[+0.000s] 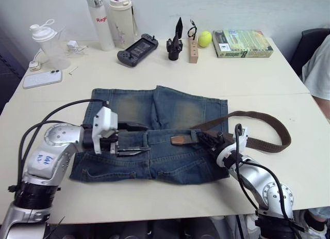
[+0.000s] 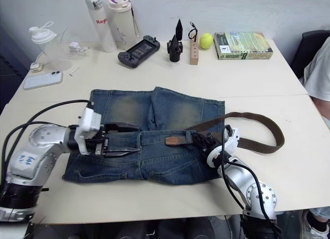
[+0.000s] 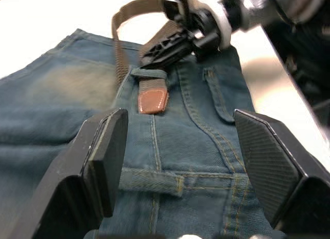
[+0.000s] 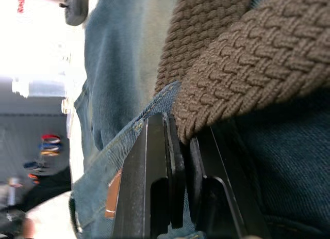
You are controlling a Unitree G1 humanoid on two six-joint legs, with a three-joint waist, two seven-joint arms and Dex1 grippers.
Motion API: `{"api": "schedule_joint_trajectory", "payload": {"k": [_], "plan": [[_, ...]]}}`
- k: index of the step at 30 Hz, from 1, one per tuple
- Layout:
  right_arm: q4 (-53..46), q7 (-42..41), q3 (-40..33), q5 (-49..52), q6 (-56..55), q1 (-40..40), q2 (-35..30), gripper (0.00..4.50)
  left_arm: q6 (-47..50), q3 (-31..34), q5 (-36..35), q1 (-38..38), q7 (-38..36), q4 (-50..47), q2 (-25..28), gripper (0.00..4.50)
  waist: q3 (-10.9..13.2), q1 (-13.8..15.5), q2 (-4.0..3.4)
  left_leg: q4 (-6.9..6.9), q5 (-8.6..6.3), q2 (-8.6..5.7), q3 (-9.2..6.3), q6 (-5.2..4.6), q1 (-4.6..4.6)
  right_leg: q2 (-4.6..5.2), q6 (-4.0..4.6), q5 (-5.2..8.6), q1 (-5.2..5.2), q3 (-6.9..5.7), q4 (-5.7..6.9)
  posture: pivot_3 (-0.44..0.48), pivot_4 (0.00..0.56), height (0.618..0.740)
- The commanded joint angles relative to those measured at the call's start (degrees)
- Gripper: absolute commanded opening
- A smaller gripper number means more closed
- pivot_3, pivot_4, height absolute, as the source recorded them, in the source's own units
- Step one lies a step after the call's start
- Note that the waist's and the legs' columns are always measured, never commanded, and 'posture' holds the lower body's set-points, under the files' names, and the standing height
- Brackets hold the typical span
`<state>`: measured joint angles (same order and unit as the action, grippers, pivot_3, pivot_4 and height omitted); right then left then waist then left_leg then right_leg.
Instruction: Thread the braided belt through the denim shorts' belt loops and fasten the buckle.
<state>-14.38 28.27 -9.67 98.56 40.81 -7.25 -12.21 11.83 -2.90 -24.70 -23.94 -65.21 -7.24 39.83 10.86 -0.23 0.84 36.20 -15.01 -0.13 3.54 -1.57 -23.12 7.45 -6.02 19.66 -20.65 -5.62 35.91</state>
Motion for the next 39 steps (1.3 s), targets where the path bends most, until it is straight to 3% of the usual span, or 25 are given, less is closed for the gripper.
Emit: {"api": "schedule_joint_trajectory", "payload": {"k": [1,5,10,16,22,29,32,38,39], "plan": [[5.00,2.49,0.26,5.80,1.84,-0.05,0.21,0.00,-15.27,-4.02,9.17,-5.28,-0.20,6.42,-3.38,3.58,-0.15,-0.10,0.24,0.00,0.00,0.01,0.00,0.00,0.01,-0.01,0.00,0.00,0.01,0.00,-0.01,0.000,0.150,0.740],[7.45,3.38,-0.52,9.49,1.63,-1.13,0.89,0.00,-33.31,-7.78,17.76,-10.80,2.82,16.88,-9.73,3.58,-0.23,-0.18,0.38,-0.01,-0.02,0.07,0.07,-0.02,0.03,-0.03,0.01,0.00,0.01,-0.09,-0.04,0.000,0.150,0.740],[7.48,3.74,-0.35,10.51,0.93,-1.35,2.03,0.00,-46.52,-12.44,24.53,-13.35,3.51,26.16,-13.13,3.58,-0.26,-0.76,0.42,-0.01,-0.02,0.12,0.11,-0.02,0.04,-0.01,0.01,0.00,0.01,-0.24,-0.01,0.000,0.150,0.740],[6.31,3.40,-0.62,9.25,0.05,-1.67,2.69,0.00,-49.42,-15.67,30.61,-16.13,6.05,33.09,-14.58,3.58,-0.26,-1.30,0.43,-0.01,-0.02,0.12,0.08,-0.04,0.02,0.00,0.01,0.00,0.01,-0.31,-0.01,0.000,0.150,0.740],[4.59,3.04,-0.18,7.72,-0.53,-1.72,3.08,0.00,-48.92,-16.84,39.05,-19.43,14.80,37.95,-15.21,3.58,-0.27,-1.19,0.43,0.02,-0.02,0.10,0.06,-0.04,0.01,0.03,0.01,0.00,0.02,-0.31,0.01,0.000,0.150,0.740],[3.49,2.70,0.23,6.75,-0.28,-1.12,3.38,0.00,-48.67,-16.83,38.78,-20.78,17.05,37.65,-14.95,3.58,-0.27,-1.19,0.43,0.03,-0.03,0.10,0.04,-0.04,0.01,0.05,0.01,0.00,0.02,-0.28,0.03,0.000,0.150,0.740],[3.54,2.70,0.39,6.29,-0.29,-0.99,3.40,0.00,-49.76,-16.92,37.23,-20.15,16.51,35.59,-15.08,2.76,-0.27,-1.17,0.43,0.03,-0.03,0.10,0.03,-0.04,0.00,0.05,0.01,0.00,0.01,-0.29,0.02,0.000,0.150,0.740],[3.59,2.68,0.42,5.62,-0.31,-1.14,3.12,0.00,-51.20,-17.20,32.41,-17.48,12.85,30.67,-13.43,0.27,-0.27,-1.37,0.43,0.00,-0.03,0.11,0.02,-0.04,-0.01,0.08,0.01,0.00,0.00,-0.26,0.01,0.000,0.150,0.740],[3.60,2.66,0.43,5.50,-0.28,-1.17,3.01,0.00,-51.12,-17.10,32.43,-17.13,12.81,30.19,-13.04,0.27,-0.26,-1.39,0.43,0.00,-0.02,0.12,0.03,-0.04,-0.01,0.08,0.01,0.00,0.00,-0.26,0.00,0.000,0.150,0.740]]}}
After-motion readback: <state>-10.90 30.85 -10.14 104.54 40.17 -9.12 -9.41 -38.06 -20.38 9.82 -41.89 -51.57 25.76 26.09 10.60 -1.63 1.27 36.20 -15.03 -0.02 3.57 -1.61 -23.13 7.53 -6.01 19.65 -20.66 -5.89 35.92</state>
